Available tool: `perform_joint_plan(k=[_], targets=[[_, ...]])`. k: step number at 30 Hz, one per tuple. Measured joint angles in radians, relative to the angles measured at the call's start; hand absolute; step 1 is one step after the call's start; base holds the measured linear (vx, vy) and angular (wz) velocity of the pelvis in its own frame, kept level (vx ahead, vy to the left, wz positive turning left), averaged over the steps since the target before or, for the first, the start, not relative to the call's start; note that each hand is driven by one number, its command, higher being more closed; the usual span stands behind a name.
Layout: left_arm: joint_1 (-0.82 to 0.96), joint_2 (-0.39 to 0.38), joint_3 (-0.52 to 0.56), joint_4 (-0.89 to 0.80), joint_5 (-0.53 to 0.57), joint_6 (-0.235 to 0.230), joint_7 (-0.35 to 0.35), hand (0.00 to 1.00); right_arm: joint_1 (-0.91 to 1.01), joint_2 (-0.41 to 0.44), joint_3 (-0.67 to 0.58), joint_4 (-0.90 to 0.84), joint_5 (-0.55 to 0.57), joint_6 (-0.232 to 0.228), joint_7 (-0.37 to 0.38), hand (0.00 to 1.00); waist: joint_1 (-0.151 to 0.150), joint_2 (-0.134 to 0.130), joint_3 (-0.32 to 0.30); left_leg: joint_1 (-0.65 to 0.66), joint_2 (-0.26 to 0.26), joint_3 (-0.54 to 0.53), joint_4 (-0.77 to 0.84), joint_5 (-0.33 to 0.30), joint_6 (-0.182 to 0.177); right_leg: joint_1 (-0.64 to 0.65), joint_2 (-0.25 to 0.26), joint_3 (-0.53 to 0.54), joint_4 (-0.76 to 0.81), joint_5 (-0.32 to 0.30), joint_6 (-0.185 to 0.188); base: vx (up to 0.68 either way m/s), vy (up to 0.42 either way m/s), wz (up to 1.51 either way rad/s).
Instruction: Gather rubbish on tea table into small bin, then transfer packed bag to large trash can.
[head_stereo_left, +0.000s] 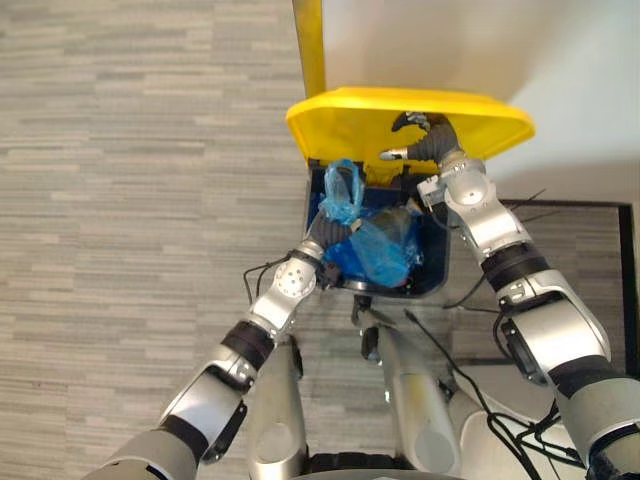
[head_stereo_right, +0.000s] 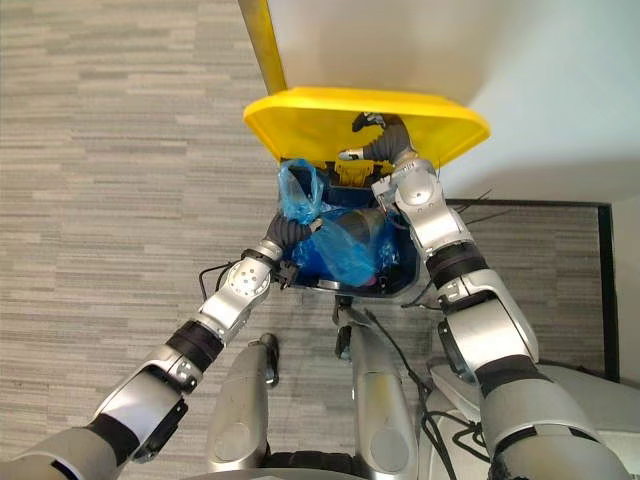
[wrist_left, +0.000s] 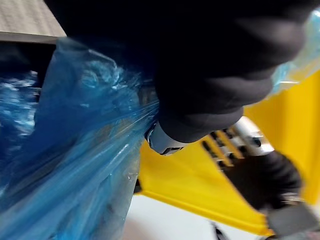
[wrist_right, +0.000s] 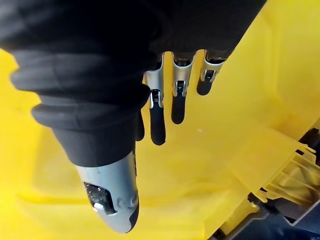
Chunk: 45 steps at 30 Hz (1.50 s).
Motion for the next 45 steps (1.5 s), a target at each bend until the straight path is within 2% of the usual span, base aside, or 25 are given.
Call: perform_joint_plan(k=[2, 4, 7, 18, 21, 24, 28, 31, 32, 33, 34, 35, 36, 37, 38, 39, 41, 43, 45], targets=[[-0.050, -0.012, 0.000, 0.081, 0.046, 0.015, 0.008, 0.00, -0.004, -0.010, 0.008, -0.029, -0.001, 0.000, -0.001, 0.00, 0.000, -0.001, 0.001, -0.047, 0.001, -0.004, 0.023, -0.001, 0.001, -0.041, -0.001, -0.002, 0.010, 0.000, 0.000, 0.00, 0.013, -0.02], [-0.107, -0.019, -0.002, 0.185, 0.104, 0.030, 0.013, 0.00, -0.032, -0.009, 0.017, -0.035, -0.001, -0.003, -0.003, 0.00, -0.017, -0.005, 0.004, -0.102, -0.002, -0.003, 0.049, -0.006, 0.010, -0.090, -0.009, -0.002, 0.027, 0.005, -0.007, 0.00, 0.039, -0.02], [-0.129, -0.019, -0.004, 0.254, 0.171, 0.044, 0.011, 0.00, -0.038, -0.009, 0.031, -0.069, 0.000, -0.010, -0.012, 0.00, -0.029, -0.011, 0.008, -0.135, 0.001, 0.011, 0.072, -0.016, 0.026, -0.124, -0.009, 0.011, 0.037, 0.009, -0.010, 0.00, 0.065, -0.12], [-0.087, -0.027, 0.064, 0.253, 0.339, 0.061, 0.025, 0.00, 0.044, 0.023, 0.023, -0.147, -0.029, -0.019, -0.033, 0.00, -0.024, -0.013, 0.007, -0.095, -0.001, 0.046, 0.091, -0.040, 0.054, -0.096, -0.012, 0.049, 0.040, 0.019, 0.005, -0.01, 0.041, -0.09], [0.006, -0.014, 0.098, 0.150, 0.334, 0.060, 0.048, 0.00, 0.127, 0.029, -0.021, -0.192, -0.047, -0.030, -0.034, 0.00, -0.019, -0.014, 0.006, -0.036, -0.005, 0.045, 0.080, -0.040, 0.055, -0.041, -0.016, 0.049, 0.041, 0.013, 0.014, -0.02, 0.018, 0.07], [0.120, 0.007, 0.126, 0.028, 0.286, 0.044, 0.060, 0.00, 0.229, 0.028, -0.082, -0.254, -0.073, -0.041, -0.036, 0.00, -0.015, -0.017, 0.005, 0.020, -0.015, 0.047, 0.071, -0.042, 0.059, 0.013, -0.029, 0.049, 0.055, 0.000, 0.027, -0.06, 0.033, 0.11], [0.342, 0.037, 0.184, -0.140, 0.209, 0.000, 0.056, 0.00, 0.446, 0.046, -0.154, -0.303, -0.082, -0.049, -0.033, 0.00, 0.014, -0.017, 0.004, 0.130, -0.020, 0.061, 0.063, -0.046, 0.067, 0.112, -0.037, 0.054, 0.064, -0.012, 0.038, -0.08, 0.058, 0.03], [0.530, 0.077, 0.266, -0.224, 0.136, -0.024, 0.053, 0.00, 0.634, 0.098, -0.220, -0.305, -0.114, -0.048, -0.029, 0.00, 0.035, -0.024, 0.000, 0.179, -0.040, 0.075, 0.065, -0.046, 0.070, 0.154, -0.056, 0.065, 0.072, -0.010, 0.037, -0.13, 0.090, 0.02], [0.589, 0.091, 0.297, -0.245, 0.114, -0.024, 0.046, 0.00, 0.699, 0.117, -0.230, -0.315, -0.121, -0.047, -0.023, 0.00, 0.035, -0.037, -0.007, 0.189, -0.054, 0.083, 0.063, -0.038, 0.079, 0.157, -0.065, 0.074, 0.073, 0.000, 0.044, -0.13, 0.115, -0.05], [0.648, 0.103, 0.330, -0.262, 0.092, -0.024, 0.031, 0.00, 0.765, 0.139, -0.240, -0.342, -0.123, -0.045, -0.015, 0.00, 0.036, -0.052, -0.016, 0.208, -0.060, 0.092, 0.043, -0.022, 0.097, 0.165, -0.071, 0.088, 0.050, 0.020, 0.081, -0.16, 0.054, -0.22], [0.729, 0.105, 0.375, -0.282, 0.063, -0.023, 0.010, 0.00, 0.848, 0.171, -0.241, -0.359, -0.140, -0.045, 0.008, 0.00, 0.032, -0.072, -0.031, 0.227, -0.051, 0.120, -0.009, 0.010, 0.113, 0.167, -0.084, 0.080, 0.112, -0.003, 0.092, -0.18, 0.026, -0.19], [0.768, 0.108, 0.400, -0.281, 0.048, -0.022, -0.003, 0.00, 0.891, 0.187, -0.242, -0.358, -0.156, -0.045, 0.021, 0.00, 0.027, -0.078, -0.045, 0.242, -0.052, 0.123, -0.033, 0.022, 0.113, 0.163, -0.095, 0.075, 0.217, -0.032, 0.055, -0.17, -0.039, -0.15], [0.844, 0.111, 0.441, -0.278, 0.026, -0.019, -0.031, 0.00, 0.989, 0.213, -0.247, -0.350, -0.177, -0.045, 0.043, 0.00, 0.027, -0.092, -0.093, 0.271, -0.052, 0.123, -0.092, 0.043, 0.111, 0.179, -0.111, 0.074, 0.391, -0.096, 0.026, -0.04, -0.036, -0.02], [0.910, 0.108, 0.475, -0.277, 0.008, -0.018, -0.056, 0.00, 1.072, 0.234, -0.252, -0.327, -0.207, -0.046, 0.063, 0.00, 0.029, -0.091, -0.130, 0.299, -0.051, 0.121, -0.156, 0.071, 0.101, 0.230, -0.124, 0.078, 0.479, -0.158, 0.041, 0.02, -0.051, -0.02], [0.937, 0.107, 0.489, -0.275, 0.002, -0.018, -0.063, 0.00, 1.108, 0.240, -0.253, -0.319, -0.222, -0.046, 0.070, 0.00, 0.030, -0.097, -0.151, 0.304, -0.050, 0.119, -0.183, 0.085, 0.095, 0.258, -0.131, 0.082, 0.497, -0.183, 0.053, 0.06, -0.095, 0.01], [0.979, 0.102, 0.514, -0.274, -0.007, -0.016, -0.079, 0.00, 1.163, 0.251, -0.261, -0.300, -0.241, -0.046, 0.086, 0.00, 0.030, -0.120, -0.188, 0.308, -0.051, 0.118, -0.224, 0.111, 0.085, 0.307, -0.141, 0.092, 0.490, -0.219, 0.086, 0.00, -0.141, 0.07], [1.009, 0.087, 0.547, -0.265, -0.018, 0.001, -0.101, 0.00, 1.222, 0.267, -0.297, -0.271, -0.273, -0.046, 0.091, 0.00, 0.027, -0.126, -0.208, 0.315, -0.065, 0.111, -0.281, 0.151, 0.062, 0.336, -0.134, 0.077, 0.406, -0.235, 0.092, -0.01, -0.149, 0.05], [1.038, 0.032, 0.555, -0.233, -0.018, 0.003, -0.127, 0.00, 1.260, 0.259, -0.325, -0.219, -0.284, -0.045, 0.096, 0.00, 0.031, -0.123, -0.309, 0.318, -0.071, 0.136, -0.444, 0.259, 0.043, 0.366, -0.098, 0.074, 0.179, -0.246, 0.071, 0.04, -0.121, -0.25], [1.035, 0.016, 0.555, -0.212, -0.018, 0.002, -0.143, 0.00, 1.258, 0.251, -0.341, -0.197, -0.285, -0.046, 0.096, 0.00, 0.032, -0.118, -0.321, 0.330, -0.072, 0.160, -0.500, 0.298, 0.039, 0.395, -0.080, 0.086, 0.063, -0.240, 0.034, 0.03, -0.123, -0.32]])
